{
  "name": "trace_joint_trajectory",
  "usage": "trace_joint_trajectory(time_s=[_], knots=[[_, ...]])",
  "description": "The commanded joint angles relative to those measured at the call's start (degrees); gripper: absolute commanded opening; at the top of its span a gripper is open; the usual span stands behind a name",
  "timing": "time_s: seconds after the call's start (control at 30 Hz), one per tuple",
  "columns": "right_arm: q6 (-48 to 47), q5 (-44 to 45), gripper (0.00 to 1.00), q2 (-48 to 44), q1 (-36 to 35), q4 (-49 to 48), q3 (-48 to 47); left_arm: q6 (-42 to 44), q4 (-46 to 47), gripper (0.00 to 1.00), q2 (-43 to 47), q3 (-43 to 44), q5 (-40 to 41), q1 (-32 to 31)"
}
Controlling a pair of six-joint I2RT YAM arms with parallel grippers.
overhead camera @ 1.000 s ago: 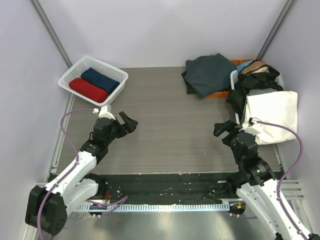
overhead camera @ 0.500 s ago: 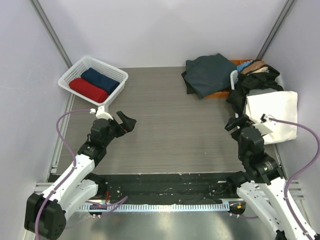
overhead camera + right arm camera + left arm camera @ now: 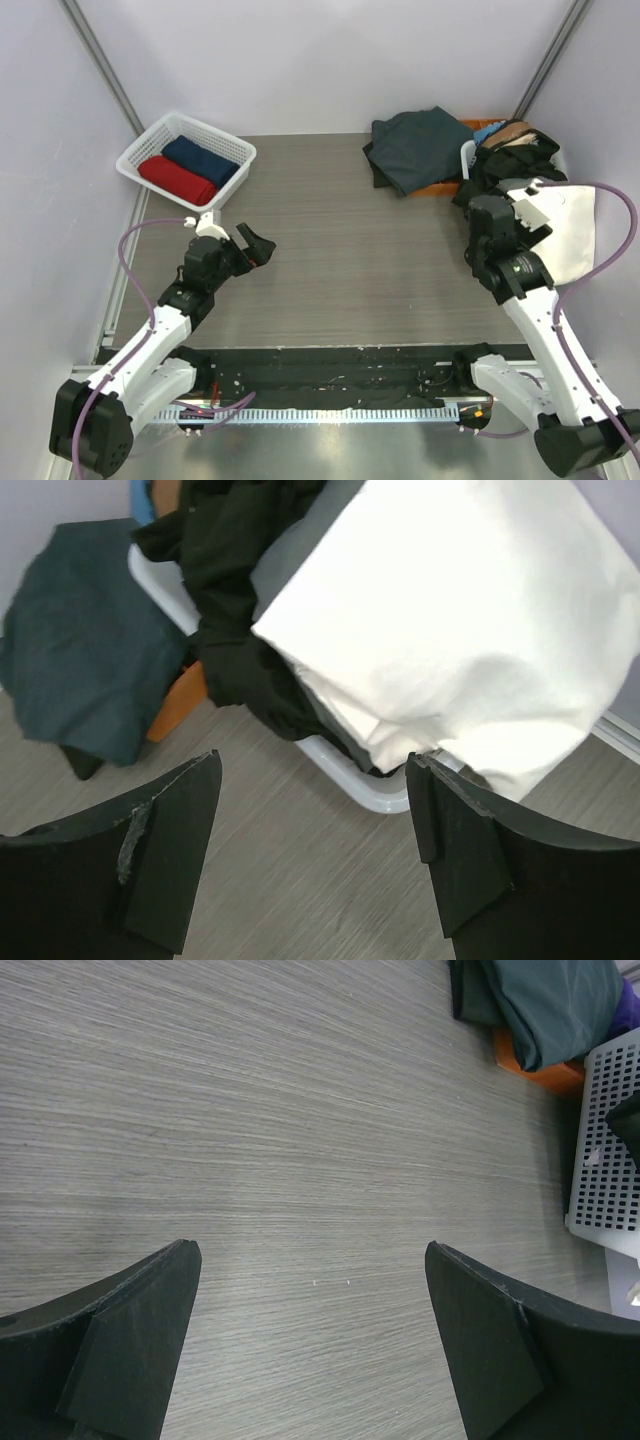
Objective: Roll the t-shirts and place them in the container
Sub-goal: Pick up the T-shirt and place it in the bin, then place the T-shirt at the center of the board.
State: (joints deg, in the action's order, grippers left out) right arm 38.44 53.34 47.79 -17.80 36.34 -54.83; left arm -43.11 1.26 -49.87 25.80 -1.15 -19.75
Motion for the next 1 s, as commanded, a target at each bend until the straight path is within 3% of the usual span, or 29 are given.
trace_joint_trajectory(time_s=[0.0,0.17,0.4,0.57,0.6,0.8,0.9,0.93,0.97], knots=[[-2.5,-4.0,0.83,4.8,8.4,-1.4,-4.7,-0.1,1.6,1.00,-0.1,1.6,-1.2,0.1],[-5.2,-15.9,0.81,10.6,20.8,-2.8,-6.5,-0.2,1.9,1.00,-0.4,1.7,-1.6,0.0],[-4.6,-27.5,0.78,17.2,29.7,-10.0,-3.8,-0.3,2.2,1.00,-1.4,1.9,-1.8,0.1],[-4.4,-26.3,0.60,18.7,31.1,-11.8,-2.3,-0.2,2.2,1.00,-2.2,2.1,-1.8,0.1],[-4.0,-26.2,0.51,18.6,31.3,-12.5,-2.0,-0.2,2.1,1.00,-2.3,2.1,-1.8,0.1],[-2.2,-29.2,0.43,19.6,32.2,-14.6,0.2,0.0,1.9,0.99,-2.3,2.1,-1.3,0.0],[-1.5,-29.8,0.33,21.2,32.5,-15.2,1.3,0.0,1.8,0.99,-2.3,2.1,-1.5,0.1],[-1.3,-30.0,0.24,21.5,32.6,-15.3,1.5,0.0,2.0,1.00,-2.5,2.1,-1.5,0.0],[-1.4,-30.3,0.07,21.6,32.6,-15.4,1.7,-0.1,2.1,1.00,-2.6,2.1,-1.8,0.1]])
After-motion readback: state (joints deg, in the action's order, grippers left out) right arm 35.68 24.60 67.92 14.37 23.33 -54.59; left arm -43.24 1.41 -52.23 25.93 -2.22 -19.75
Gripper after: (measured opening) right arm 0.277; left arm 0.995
